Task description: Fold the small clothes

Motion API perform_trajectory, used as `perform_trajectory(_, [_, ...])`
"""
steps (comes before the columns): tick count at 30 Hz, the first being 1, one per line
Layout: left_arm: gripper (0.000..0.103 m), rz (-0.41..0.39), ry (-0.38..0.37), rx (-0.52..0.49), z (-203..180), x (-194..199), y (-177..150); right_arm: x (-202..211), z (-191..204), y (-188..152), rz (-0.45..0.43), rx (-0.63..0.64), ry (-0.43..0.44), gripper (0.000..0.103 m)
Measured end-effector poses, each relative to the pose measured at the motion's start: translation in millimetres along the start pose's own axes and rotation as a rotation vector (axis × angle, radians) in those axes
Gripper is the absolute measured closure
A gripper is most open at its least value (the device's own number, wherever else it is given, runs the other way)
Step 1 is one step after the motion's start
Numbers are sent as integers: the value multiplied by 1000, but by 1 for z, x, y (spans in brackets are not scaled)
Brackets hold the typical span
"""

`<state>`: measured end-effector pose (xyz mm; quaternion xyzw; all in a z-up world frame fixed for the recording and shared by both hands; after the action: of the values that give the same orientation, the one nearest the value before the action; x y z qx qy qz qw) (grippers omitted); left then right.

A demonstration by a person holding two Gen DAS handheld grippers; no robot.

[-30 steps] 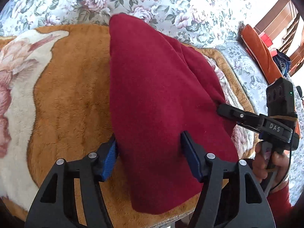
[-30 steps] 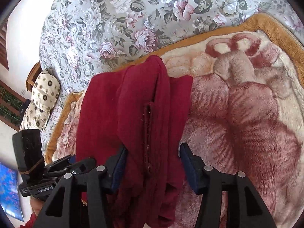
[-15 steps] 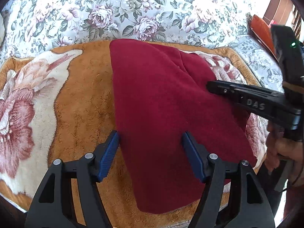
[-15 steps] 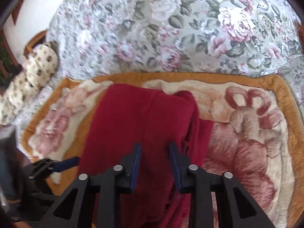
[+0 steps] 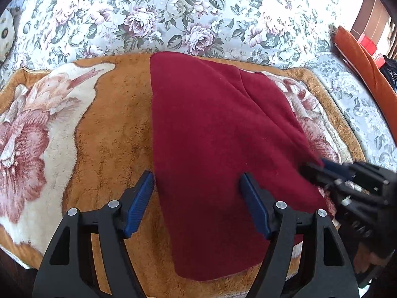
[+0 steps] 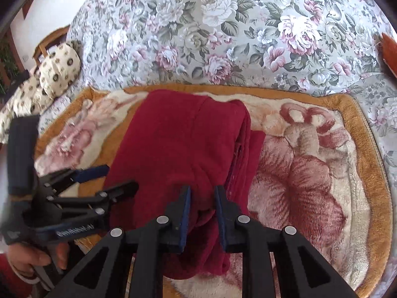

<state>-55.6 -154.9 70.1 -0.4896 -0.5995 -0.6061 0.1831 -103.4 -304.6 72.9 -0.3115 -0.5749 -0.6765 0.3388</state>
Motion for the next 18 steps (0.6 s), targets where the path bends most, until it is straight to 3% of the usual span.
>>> perform_trajectory(6, [31, -62, 73, -74, -7, 21, -1, 19, 1, -3, -49, -33, 5, 84])
perform_trajectory(10, [31, -111, 101, -60, -6, 37, 2, 51, 5, 10, -157, -41, -9, 82])
perform_trajectory(14, [31, -150, 124, -61, -6, 53, 5, 73, 11, 16, -228, -53, -37, 71])
perform_trajectory(18, [31, -196, 145, -50, -5, 69, 9, 81, 13, 16, -255, -77, -56, 70])
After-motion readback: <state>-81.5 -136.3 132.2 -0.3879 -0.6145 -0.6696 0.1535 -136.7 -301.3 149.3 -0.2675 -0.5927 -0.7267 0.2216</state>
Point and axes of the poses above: each gripper's, at about its wrist camera, not at the fingertips, and x roughly against the way its jaws point, z to its left, y to its top, the point moved 3 cm from there along -x, roughly the way its jaws point, and after that the axes turned 14 degrees about -z, right-handed, at the moved point
